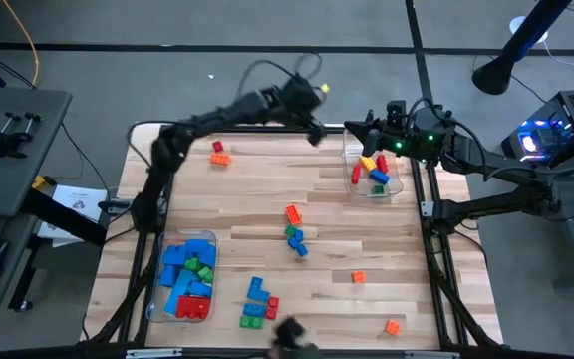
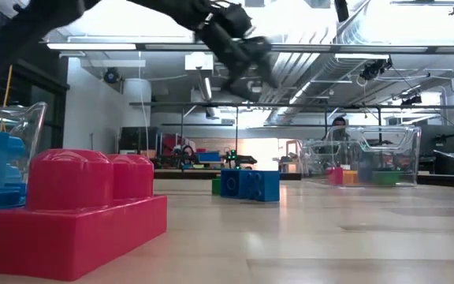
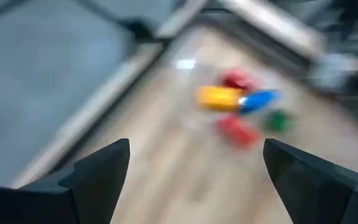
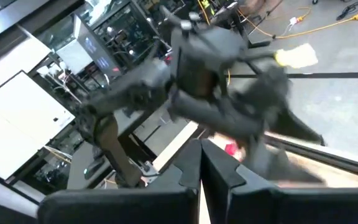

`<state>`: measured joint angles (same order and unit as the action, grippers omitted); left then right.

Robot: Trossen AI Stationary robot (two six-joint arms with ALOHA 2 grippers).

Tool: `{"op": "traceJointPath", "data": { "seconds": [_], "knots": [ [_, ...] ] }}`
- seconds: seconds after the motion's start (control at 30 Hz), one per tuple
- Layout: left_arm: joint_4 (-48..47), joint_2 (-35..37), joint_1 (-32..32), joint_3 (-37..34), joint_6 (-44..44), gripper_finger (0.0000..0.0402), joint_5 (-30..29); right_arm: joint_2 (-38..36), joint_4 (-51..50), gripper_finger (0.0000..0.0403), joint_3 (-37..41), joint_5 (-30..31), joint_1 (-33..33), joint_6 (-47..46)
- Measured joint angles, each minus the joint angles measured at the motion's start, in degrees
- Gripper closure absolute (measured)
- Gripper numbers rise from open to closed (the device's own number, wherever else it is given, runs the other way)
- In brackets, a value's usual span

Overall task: Sort blocks by size
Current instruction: Put the small orange game piece into the top transparent bin

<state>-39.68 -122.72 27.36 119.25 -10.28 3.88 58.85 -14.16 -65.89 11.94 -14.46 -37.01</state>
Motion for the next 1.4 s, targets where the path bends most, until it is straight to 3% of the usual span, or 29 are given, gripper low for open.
{"op": "traceJointPath", "data": {
  "seconds": [0.13,0.27,0.43,0.53,0.7,0.97,1.13,1.4],
  "knots": [
    [-1.86,7.82,5.3,-9.71,-3.12,0.0047,-3.37,0.02,-0.38,0.0402,0.0,-0.02,0.0,1.7],
    [2.54,18.19,8.73,-27.11,-2.87,0.0047,-3.96,0.02,-1.6,0.0402,0.0,-0.04,0.0,2.57],
    [0.4,29.94,9.48,-48.02,7.6,0.0047,-4.87,0.02,-3.67,0.0402,0.0,-0.05,0.0,3.03],
    [-6.4,32.6,9.43,-53.82,14.51,0.0046,-9.94,0.04,-4.25,0.0402,0.0,-0.01,0.0,3.03],
    [-12.72,28.27,10.66,-53.58,24.04,0.0046,-17.34,1.06,-4.18,0.0402,0.0,2.71,-0.01,3.03],
    [-19.97,15.95,9.4,-47.58,38.97,0.0046,-21.13,4.44,-4.01,0.0402,0.0,2.03,-0.05,2.27],
    [-22.24,10.41,9.44,-46.43,42.53,0.0046,-25.33,6.52,-4.02,0.0402,0.0,1.38,0.42,-0.42],
    [-20.2,7.37,11.85,-46.24,47.02,0.0046,-22.14,8.93,-3.92,0.0402,0.0,1.36,2.4,-2.51]
  ]
}}
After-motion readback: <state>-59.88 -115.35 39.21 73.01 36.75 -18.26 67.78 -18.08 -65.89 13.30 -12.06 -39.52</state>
